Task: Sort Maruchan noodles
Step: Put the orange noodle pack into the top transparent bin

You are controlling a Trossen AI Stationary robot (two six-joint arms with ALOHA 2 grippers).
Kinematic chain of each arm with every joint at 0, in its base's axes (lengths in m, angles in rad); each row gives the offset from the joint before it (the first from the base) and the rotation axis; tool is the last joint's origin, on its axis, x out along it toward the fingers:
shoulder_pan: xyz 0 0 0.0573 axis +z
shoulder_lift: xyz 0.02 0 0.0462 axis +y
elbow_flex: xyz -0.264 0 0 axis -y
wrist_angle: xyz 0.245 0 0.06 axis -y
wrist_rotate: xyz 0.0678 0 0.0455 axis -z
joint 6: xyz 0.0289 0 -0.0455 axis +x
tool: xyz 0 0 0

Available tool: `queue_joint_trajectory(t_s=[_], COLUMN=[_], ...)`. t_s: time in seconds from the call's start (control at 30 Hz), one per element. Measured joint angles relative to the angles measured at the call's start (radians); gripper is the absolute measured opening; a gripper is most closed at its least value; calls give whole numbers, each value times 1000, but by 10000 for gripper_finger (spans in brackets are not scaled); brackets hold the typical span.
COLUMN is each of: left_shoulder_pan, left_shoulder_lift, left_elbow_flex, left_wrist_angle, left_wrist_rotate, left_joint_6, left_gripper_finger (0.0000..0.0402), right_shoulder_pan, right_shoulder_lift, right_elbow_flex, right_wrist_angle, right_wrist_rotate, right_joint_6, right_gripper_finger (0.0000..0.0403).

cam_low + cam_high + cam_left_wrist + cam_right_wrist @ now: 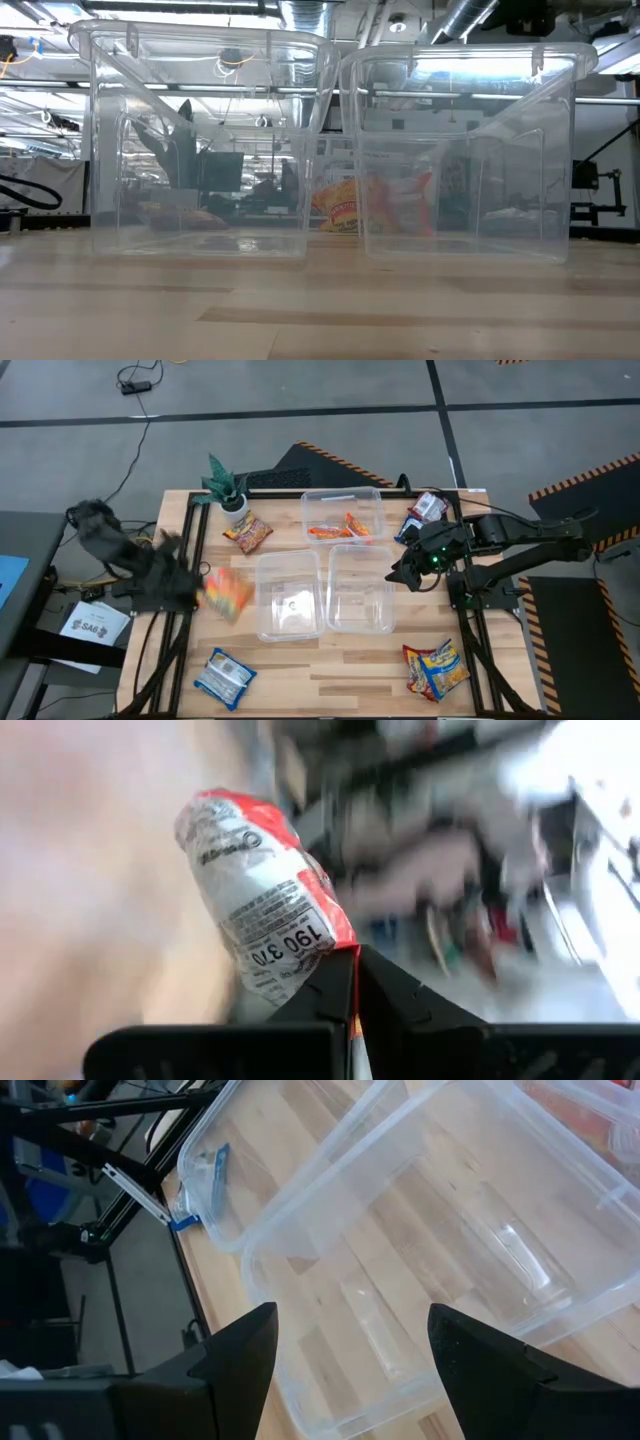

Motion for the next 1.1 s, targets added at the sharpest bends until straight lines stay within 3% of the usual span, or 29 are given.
queue_joint_trajectory(t_s=[0.13, 0.23, 0.4, 0.53, 0.7, 0.87, 1.0, 1.1], left_shoulder_pan=[85, 145, 266, 415, 691, 969, 1076, 1102], left_shoulder_lift=[-6, 8, 91, 214, 404, 626, 799, 896], left_elbow_flex=[49, 48, 21, 0, -4, -3, -4, -4], left_wrist_angle=[11, 15, 37, 212, 497, 789, 953, 1046], left_wrist_rotate=[-226, -356, -372, -193, 95, 446, 586, 600], left_joint_6=[294, 428, 498, 610, 785, 780, 721, 718], left_gripper_finger=[0, 0, 0, 0, 0, 0, 0, 0], right_shoulder_pan=[-20, -47, -102, -134, -161, -185, -202, -215], right_shoulder_lift=[0, 0, 0, 0, 0, 0, 0, 0], right_elbow_flex=[0, 0, 0, 0, 0, 0, 0, 0], right_wrist_angle=[5, 33, 117, 209, 341, 468, 538, 560], right_wrist_rotate=[0, 0, 0, 0, 0, 0, 0, 1], right_joint_6=[-1, -1, -1, -1, -60, -134, -191, -205], right_gripper_finger=[281, 281, 281, 281, 281, 281, 281, 281])
